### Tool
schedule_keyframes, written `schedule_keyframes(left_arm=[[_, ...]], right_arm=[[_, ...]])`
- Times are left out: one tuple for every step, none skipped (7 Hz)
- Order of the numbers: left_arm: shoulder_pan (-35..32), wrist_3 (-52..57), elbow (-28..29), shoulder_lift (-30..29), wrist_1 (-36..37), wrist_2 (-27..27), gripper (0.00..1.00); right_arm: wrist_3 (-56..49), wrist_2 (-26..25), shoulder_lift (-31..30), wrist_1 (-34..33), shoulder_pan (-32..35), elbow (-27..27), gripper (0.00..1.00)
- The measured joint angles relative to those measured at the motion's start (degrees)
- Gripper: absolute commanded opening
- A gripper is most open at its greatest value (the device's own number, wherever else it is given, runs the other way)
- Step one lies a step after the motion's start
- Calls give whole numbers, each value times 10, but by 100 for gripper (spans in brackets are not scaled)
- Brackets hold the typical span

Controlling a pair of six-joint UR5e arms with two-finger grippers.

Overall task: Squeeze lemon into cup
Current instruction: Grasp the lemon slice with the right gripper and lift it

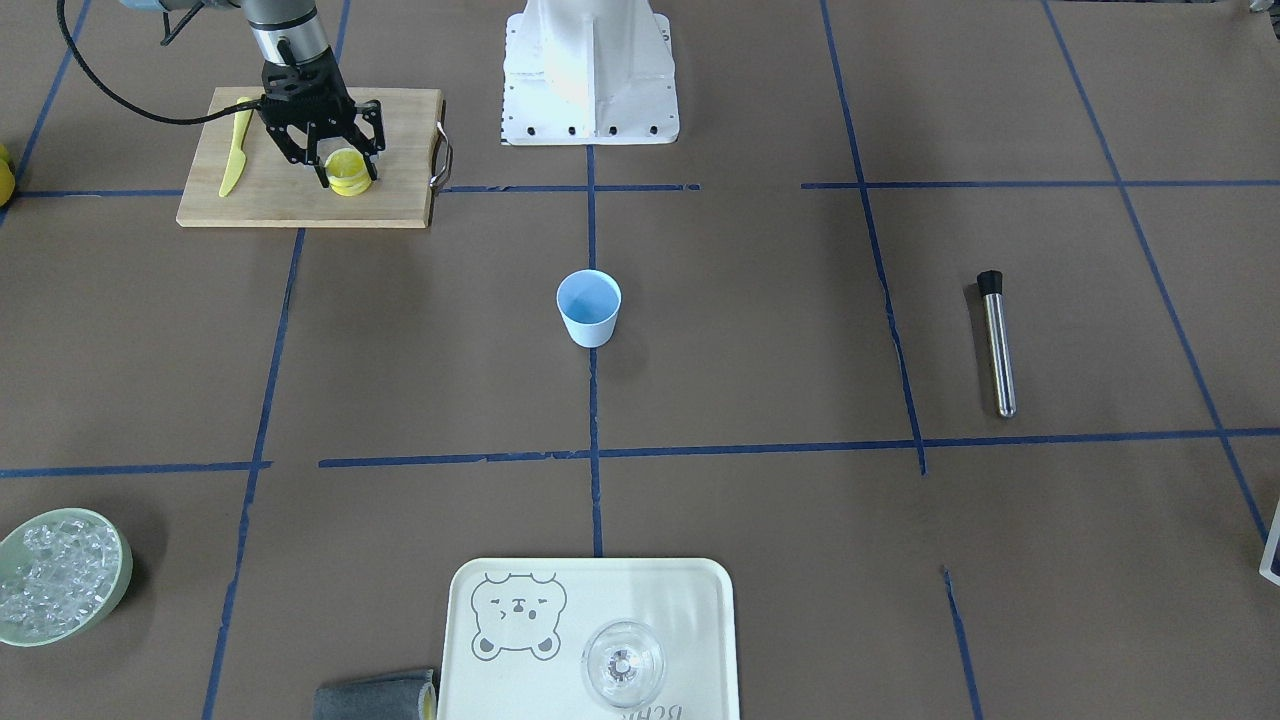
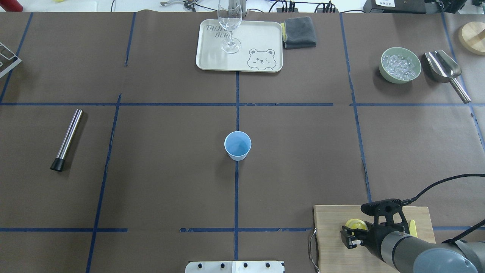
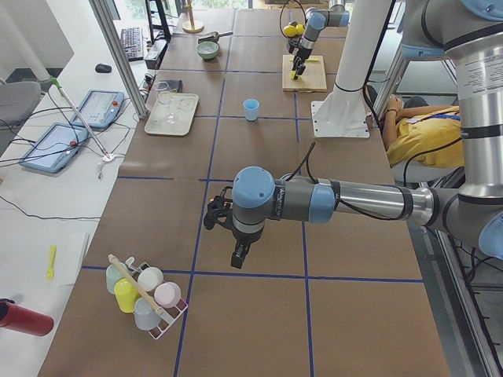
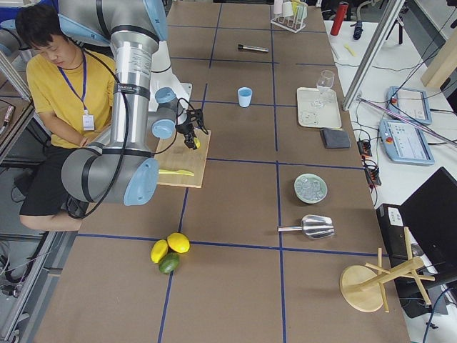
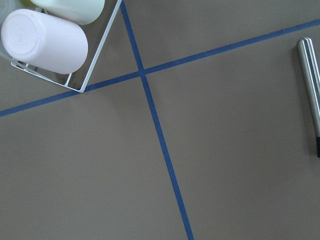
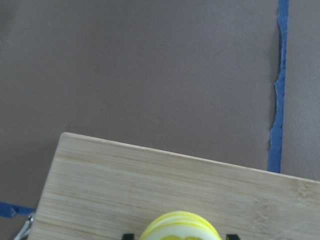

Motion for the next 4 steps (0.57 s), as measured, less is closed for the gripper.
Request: schedule_keyframes(left_arm=[[0,0,0,0,0,0,100],[0,0,0,0,0,1,100],[0,0,0,0,0,1,100],[0,0,0,0,0,0,100]], right_arm=[[0,1,-2,-7,3,14,0],[-1,3,1,-31,7,35,0],[-1,8,11,-65,12,56,0],[-2,21,35,-100,25,67,0]])
